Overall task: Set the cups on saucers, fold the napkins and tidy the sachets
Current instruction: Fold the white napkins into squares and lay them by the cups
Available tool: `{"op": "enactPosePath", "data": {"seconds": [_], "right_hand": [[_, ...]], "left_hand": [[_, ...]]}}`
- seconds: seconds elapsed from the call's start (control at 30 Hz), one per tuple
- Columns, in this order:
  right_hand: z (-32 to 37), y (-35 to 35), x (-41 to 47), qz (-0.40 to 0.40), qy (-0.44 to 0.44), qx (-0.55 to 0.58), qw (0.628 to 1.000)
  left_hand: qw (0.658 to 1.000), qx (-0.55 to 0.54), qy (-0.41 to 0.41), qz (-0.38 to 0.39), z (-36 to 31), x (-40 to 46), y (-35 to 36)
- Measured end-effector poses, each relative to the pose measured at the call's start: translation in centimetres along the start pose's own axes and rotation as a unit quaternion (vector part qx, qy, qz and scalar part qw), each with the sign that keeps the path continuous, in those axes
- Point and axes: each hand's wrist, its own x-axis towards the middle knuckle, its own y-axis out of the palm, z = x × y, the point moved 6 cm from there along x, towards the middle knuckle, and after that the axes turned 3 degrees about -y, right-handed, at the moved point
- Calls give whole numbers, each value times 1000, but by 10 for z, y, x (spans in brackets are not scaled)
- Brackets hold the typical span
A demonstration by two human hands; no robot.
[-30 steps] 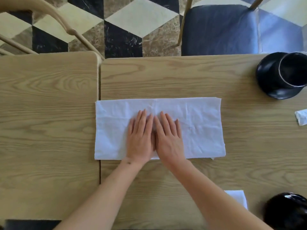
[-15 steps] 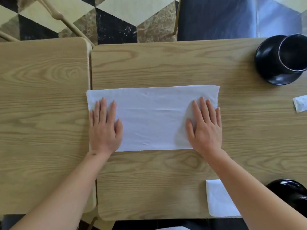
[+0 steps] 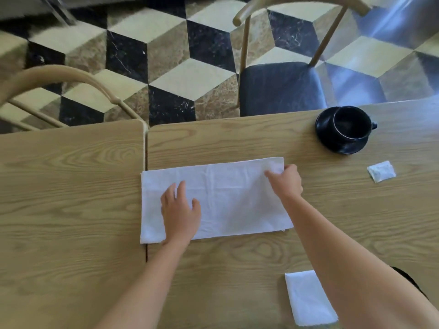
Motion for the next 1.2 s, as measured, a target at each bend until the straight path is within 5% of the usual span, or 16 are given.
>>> {"op": "enactPosePath", "data": {"seconds": [0.13,0.23,0.33,0.43,0.6,0.77,0.97,1.2], "right_hand": [[14,-6,1,96,-20,-19,995],[39,-12,-23,124,-144,-80,979],[70,-21,-74,122,-312,-133,933],[98,-28,-127,104,-421,-155,888],[109,-45,-174,98,-404,-119,902],[90,-63,-199,83,-391,-149,905],[99,-87,-231,79,-429,-183,881],[158,-129,-276,29,-490,-162,856]], "left_hand": [[995,-62,35,68,-51,-18,5],[980,31,192,47,-97,-20,-14],[901,173,399,3,-148,-32,-40],[844,234,482,-10,-171,-44,-71],[860,266,436,13,-161,-59,-129],[907,129,397,49,-142,-87,-183],[931,71,357,-7,-109,-88,-248],[922,-17,381,-69,-100,-110,-319]]}}
